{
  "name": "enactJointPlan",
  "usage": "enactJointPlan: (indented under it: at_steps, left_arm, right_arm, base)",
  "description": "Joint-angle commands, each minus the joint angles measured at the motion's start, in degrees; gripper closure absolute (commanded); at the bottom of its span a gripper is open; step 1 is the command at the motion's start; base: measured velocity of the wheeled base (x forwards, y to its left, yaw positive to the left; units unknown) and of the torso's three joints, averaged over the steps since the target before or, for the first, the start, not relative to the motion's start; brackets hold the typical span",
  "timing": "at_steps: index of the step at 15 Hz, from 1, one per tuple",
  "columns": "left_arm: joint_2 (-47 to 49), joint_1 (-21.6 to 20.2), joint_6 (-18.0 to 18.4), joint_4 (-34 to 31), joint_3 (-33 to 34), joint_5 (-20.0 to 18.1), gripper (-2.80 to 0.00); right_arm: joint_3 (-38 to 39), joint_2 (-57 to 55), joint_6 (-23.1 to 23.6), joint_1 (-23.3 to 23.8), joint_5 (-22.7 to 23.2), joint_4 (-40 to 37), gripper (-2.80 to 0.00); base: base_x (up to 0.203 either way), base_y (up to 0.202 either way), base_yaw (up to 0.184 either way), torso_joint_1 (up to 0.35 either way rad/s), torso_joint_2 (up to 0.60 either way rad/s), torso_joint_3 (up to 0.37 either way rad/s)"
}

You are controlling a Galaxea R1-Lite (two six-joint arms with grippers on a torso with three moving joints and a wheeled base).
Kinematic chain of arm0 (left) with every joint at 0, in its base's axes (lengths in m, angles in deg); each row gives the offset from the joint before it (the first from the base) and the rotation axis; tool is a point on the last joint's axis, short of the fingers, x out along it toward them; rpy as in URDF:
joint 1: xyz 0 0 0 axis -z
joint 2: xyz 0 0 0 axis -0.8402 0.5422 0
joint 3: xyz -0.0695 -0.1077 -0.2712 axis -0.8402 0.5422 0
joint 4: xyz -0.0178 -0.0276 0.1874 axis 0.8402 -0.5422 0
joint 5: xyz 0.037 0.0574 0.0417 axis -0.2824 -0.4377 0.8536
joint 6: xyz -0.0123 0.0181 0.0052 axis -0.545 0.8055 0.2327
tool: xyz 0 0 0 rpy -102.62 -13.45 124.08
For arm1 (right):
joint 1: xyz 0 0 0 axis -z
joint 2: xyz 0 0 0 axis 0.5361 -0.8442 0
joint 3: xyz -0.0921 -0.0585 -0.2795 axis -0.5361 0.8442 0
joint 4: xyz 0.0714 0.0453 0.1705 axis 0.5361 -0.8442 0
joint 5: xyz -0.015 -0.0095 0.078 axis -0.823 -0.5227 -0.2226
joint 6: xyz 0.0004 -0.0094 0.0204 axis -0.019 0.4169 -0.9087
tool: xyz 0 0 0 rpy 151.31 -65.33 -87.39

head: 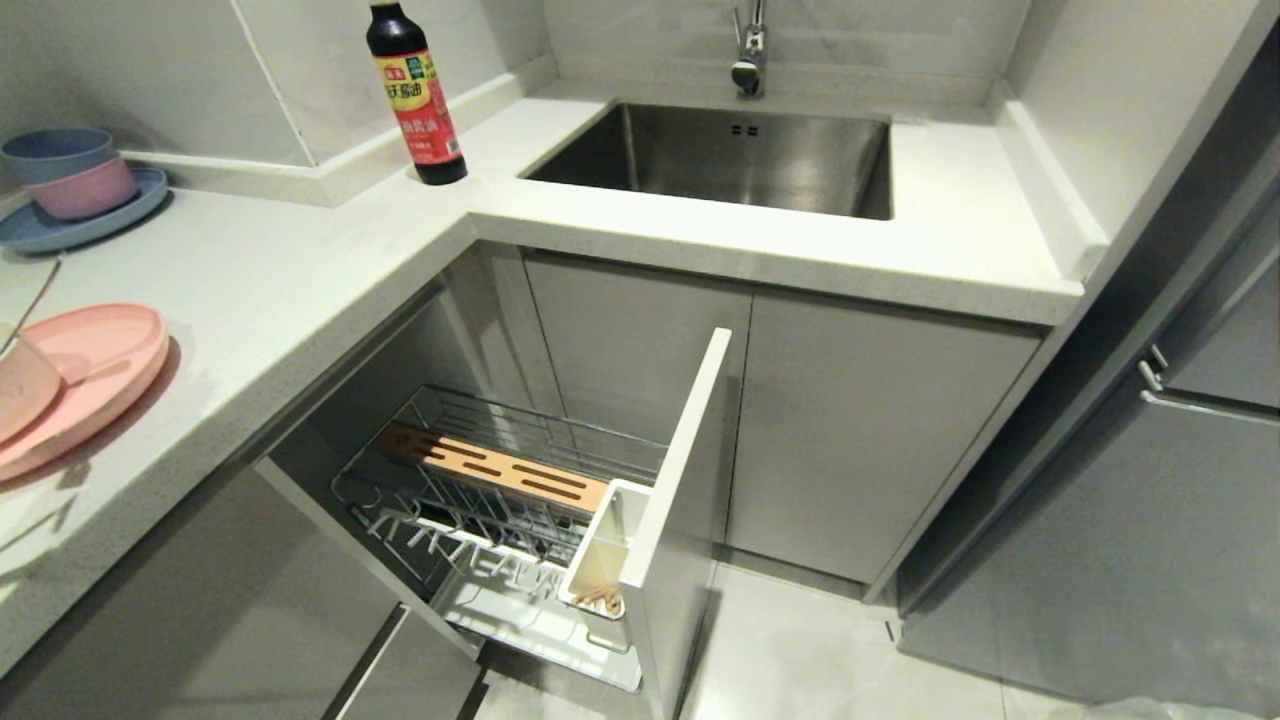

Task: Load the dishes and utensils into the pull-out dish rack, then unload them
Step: Take the chopsticks out of the cupboard

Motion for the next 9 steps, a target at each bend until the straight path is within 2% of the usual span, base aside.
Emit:
enactJointPlan:
  at_steps: [1, 4, 6, 7, 9]
  left_arm:
    - [-4.48, 6.57, -1.91, 0.35, -1.54, 2.37, 0.00]
    - [-4.49, 20.64, -4.11, 1.06, -4.34, 7.44, 0.00]
    - [-0.89, 29.83, -5.40, 1.02, -4.95, 12.27, 0.00]
    - [2.58, 33.37, -6.98, 0.22, -5.08, 15.13, 0.00]
    - [8.46, 38.09, -9.23, -5.62, -5.97, 17.66, 0.00]
  right_arm:
    - [0.06, -0.04, -0.02, -0.02, 0.03, -0.04, 0.00]
    - [-0.01, -0.04, -0.02, -0.02, -0.03, -0.02, 0.00]
    - [0.01, -0.02, -0.02, -0.02, 0.02, 0.01, 0.00]
    - [-0.01, -0.03, -0.02, -0.02, 0.03, -0.04, 0.00]
    - [-0.01, 0.03, -0.02, -0.02, 0.01, -0.04, 0.00]
  base:
    - [0.000, 0.000, 0.000, 0.000, 0.00, 0.000]
    - [0.000, 0.000, 0.000, 0.000, 0.00, 0.000]
    - [0.000, 0.000, 0.000, 0.000, 0.00, 0.000]
    - [0.000, 0.000, 0.000, 0.000, 0.00, 0.000]
    - [0.000, 0.000, 0.000, 0.000, 0.00, 0.000]
